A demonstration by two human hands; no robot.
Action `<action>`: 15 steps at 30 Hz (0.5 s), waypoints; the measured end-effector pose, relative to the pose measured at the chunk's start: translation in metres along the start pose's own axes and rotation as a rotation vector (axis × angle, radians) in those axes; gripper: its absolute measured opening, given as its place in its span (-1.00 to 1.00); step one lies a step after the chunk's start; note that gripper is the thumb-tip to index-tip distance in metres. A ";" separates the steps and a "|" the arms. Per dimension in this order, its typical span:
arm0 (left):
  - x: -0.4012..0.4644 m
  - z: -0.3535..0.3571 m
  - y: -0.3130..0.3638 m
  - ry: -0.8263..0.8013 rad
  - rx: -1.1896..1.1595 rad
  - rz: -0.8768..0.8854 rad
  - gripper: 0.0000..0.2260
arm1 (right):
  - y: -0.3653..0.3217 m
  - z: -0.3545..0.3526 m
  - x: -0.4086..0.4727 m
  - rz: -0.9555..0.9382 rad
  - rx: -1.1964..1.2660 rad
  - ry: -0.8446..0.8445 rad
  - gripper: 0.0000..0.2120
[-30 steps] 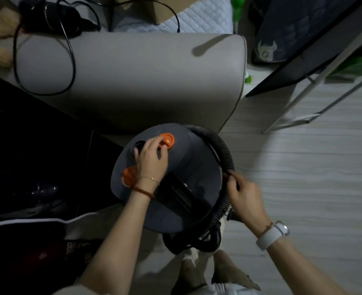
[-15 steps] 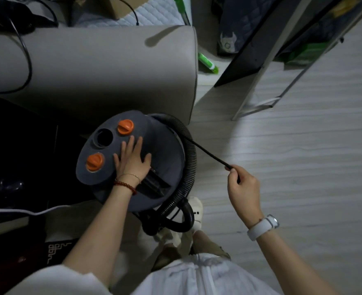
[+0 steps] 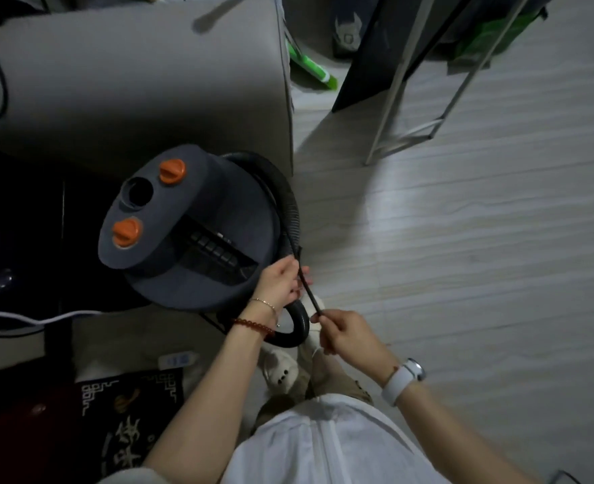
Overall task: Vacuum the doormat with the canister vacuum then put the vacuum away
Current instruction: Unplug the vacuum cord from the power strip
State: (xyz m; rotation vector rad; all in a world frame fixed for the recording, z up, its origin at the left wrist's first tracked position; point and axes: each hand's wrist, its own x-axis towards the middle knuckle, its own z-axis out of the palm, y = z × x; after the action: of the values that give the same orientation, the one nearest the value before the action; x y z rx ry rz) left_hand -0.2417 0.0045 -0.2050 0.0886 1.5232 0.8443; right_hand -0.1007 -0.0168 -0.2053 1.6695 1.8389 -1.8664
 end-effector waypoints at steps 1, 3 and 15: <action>0.000 -0.001 -0.007 0.027 -0.041 0.012 -0.70 | 0.002 0.007 -0.002 -0.016 -0.016 -0.035 -0.80; -0.004 -0.008 -0.021 0.051 -0.091 0.041 -0.80 | 0.008 0.021 -0.004 -0.041 -0.074 -0.089 -0.79; -0.030 -0.095 -0.095 0.110 0.742 0.352 -0.73 | 0.032 0.045 0.023 -0.241 -0.407 0.060 -0.51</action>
State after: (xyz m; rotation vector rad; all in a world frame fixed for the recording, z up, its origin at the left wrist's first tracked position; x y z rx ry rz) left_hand -0.2810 -0.1224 -0.2418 0.8850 1.8908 0.5142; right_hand -0.1177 -0.0455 -0.2556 1.4309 2.3369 -1.3832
